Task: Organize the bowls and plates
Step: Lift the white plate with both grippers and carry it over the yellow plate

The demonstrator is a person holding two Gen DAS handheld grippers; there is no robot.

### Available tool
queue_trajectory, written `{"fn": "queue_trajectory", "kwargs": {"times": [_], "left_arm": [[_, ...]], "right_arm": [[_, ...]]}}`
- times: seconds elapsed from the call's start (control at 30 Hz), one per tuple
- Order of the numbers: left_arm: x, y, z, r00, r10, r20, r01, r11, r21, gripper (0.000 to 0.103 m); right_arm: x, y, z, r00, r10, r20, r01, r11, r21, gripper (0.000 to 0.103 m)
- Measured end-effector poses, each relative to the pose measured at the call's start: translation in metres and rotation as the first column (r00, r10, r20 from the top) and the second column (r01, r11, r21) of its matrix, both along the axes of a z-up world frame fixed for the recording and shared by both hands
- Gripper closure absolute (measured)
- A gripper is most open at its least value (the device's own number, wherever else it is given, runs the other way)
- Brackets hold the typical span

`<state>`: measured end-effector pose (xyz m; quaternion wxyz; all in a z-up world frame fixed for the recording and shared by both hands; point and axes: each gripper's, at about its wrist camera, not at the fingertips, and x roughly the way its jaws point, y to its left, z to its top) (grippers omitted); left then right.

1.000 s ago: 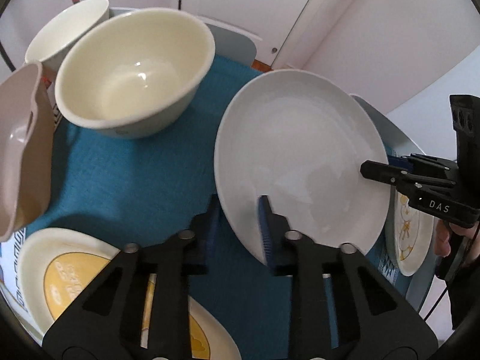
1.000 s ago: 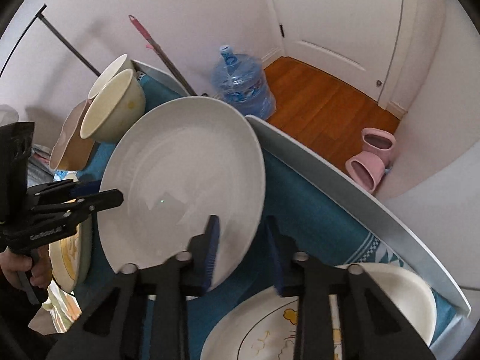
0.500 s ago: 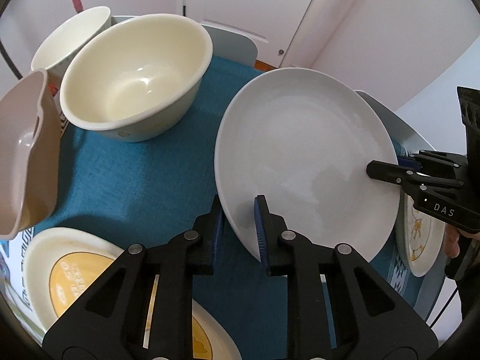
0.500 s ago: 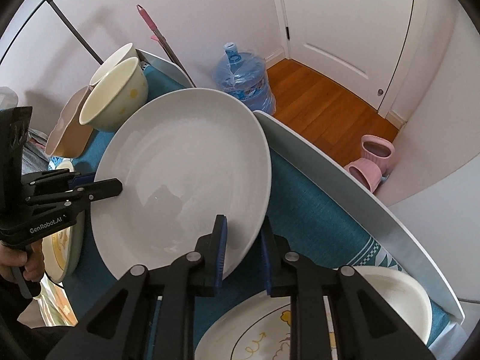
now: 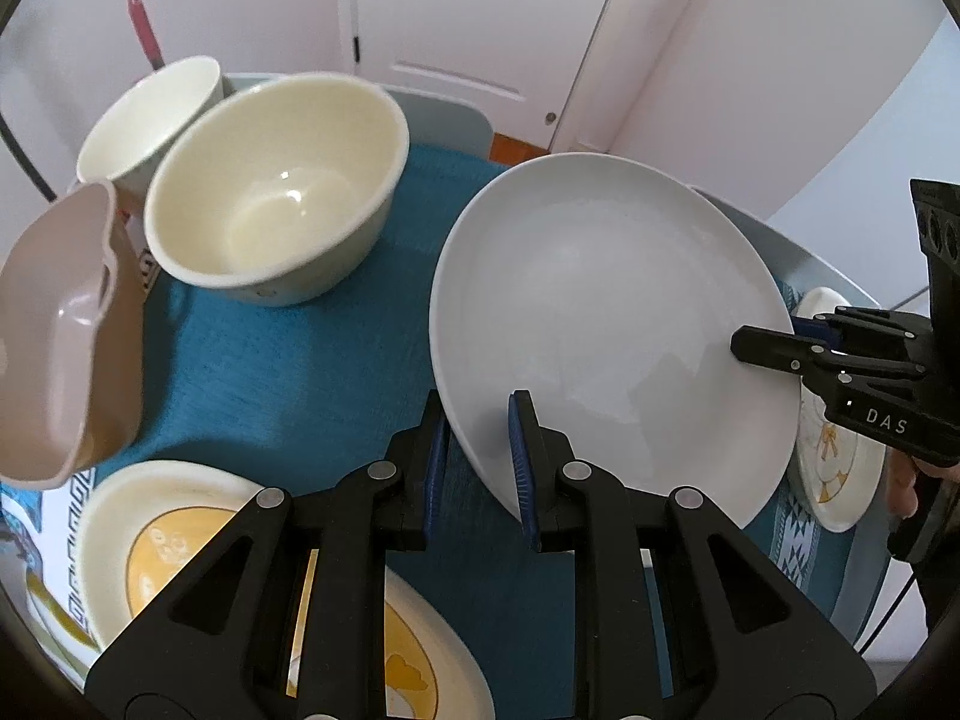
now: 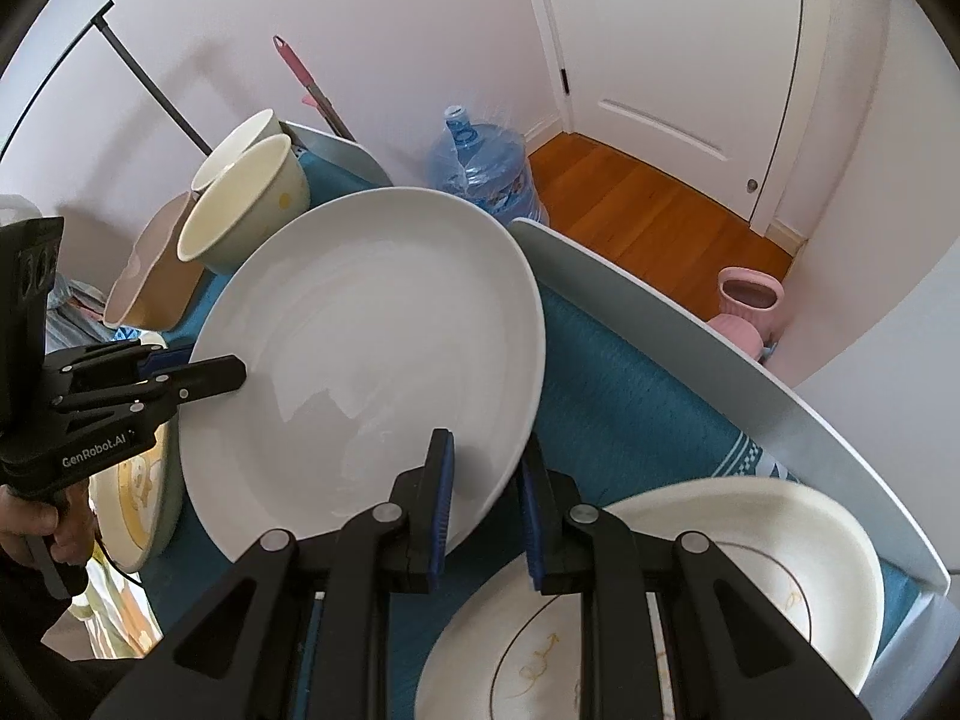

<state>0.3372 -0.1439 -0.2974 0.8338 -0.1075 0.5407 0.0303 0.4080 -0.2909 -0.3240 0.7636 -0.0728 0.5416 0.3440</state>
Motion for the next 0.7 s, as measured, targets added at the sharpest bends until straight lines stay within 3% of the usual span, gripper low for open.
{"fn": "queue_trajectory", "kwargs": {"times": [0.33,0.5,0.7], "left_arm": [[-0.048,0.006,0.056,0.996,-0.041,0.074,0.041,0.999,0.012,0.086],[-0.079,0.026,0.09,0.989,-0.086,0.122,0.085,0.996,0.013,0.086],[-0.119,0.049,0.101,0.977,-0.172,0.126,0.17,0.985,0.025,0.086]], "right_arm": [[-0.034,0.005,0.049,0.997,-0.043,0.063,0.041,0.999,0.02,0.084],[-0.072,0.019,0.078,0.992,-0.086,0.095,0.083,0.996,0.031,0.084],[-0.127,0.044,0.088,0.979,-0.177,0.106,0.174,0.984,0.04,0.084]]}}
